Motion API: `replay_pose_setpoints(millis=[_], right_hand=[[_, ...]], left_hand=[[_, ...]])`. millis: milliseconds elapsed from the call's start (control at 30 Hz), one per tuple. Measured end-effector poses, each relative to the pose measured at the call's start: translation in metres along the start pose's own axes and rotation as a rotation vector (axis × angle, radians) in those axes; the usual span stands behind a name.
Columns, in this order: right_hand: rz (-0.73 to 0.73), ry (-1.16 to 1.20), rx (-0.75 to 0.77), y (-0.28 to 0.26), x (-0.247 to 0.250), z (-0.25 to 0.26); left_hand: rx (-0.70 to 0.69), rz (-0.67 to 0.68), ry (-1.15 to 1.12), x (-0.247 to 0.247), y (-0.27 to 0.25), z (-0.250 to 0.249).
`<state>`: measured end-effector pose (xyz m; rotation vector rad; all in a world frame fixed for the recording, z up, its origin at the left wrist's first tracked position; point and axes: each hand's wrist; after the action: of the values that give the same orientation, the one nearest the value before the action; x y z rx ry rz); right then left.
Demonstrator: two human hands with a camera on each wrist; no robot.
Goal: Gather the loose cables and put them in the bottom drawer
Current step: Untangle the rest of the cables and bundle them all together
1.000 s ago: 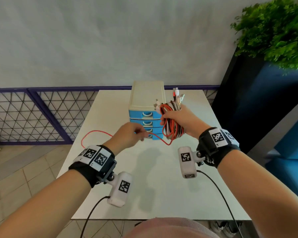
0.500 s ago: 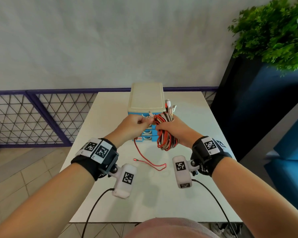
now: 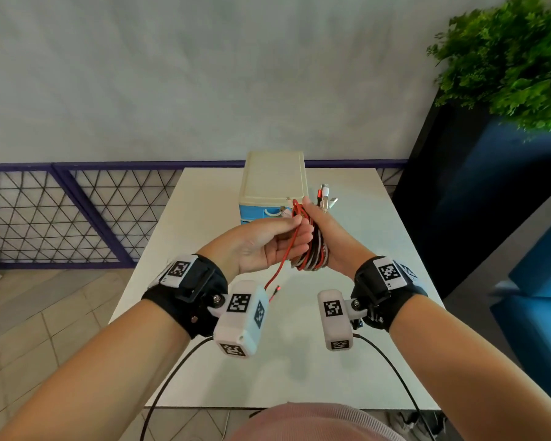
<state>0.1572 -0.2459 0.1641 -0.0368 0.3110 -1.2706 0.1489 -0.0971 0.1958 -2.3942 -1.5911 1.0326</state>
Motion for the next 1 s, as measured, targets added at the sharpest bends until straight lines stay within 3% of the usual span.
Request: replay_pose_setpoints(millis=[67, 133, 300, 433, 633, 767, 900, 1000], right_hand=[[0.073, 0.077, -0.051, -0.006, -0.002, 0.005], [0.083, 0.038, -0.006, -0.006, -0.005, 0.004], [-0.187, -0.093, 0.057, 0.003, 0.001, -0.001], [-0.39, -0.04, 0.092, 0.007, 0.019, 0.006], [-0.407, 0.087, 0.047, 0.007, 0.046, 0.019], [-0.221, -0.008, 0.016, -0.002, 0.036, 0.024], [-0.046, -0.278, -0.047, -0.01, 0.018, 0.028], [0.021, -0.395, -0.054, -0.014, 0.007, 0.024]], left_hand=[[0.015, -0.009, 0.02, -0.003, 0.001, 0.004], [0.028, -0.007, 0.052, -0.006, 0.001, 0.006], [0.07, -0.034, 0.279, -0.006, -0.002, 0.01], [0.123, 0.097, 0.362, 0.013, -0.008, 0.017], [0.272, 0.239, 0.707, 0.058, -0.019, 0.032], [-0.021, -0.008, 1.135, 0.064, -0.011, 0.027], [-0.317, -0.224, 1.293, 0.056, 0.001, 0.014], [-0.462, -0.257, 1.318, 0.047, 0.005, 0.007]])
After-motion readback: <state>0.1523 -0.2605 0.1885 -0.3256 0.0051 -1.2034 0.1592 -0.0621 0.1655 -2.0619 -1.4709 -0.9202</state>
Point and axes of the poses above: each hand's wrist, its own y-axis towards the middle knuckle, its own x-axis out of the back of the hand, z = x × y, and after that the axes turned 4 degrees about -y, right-handed
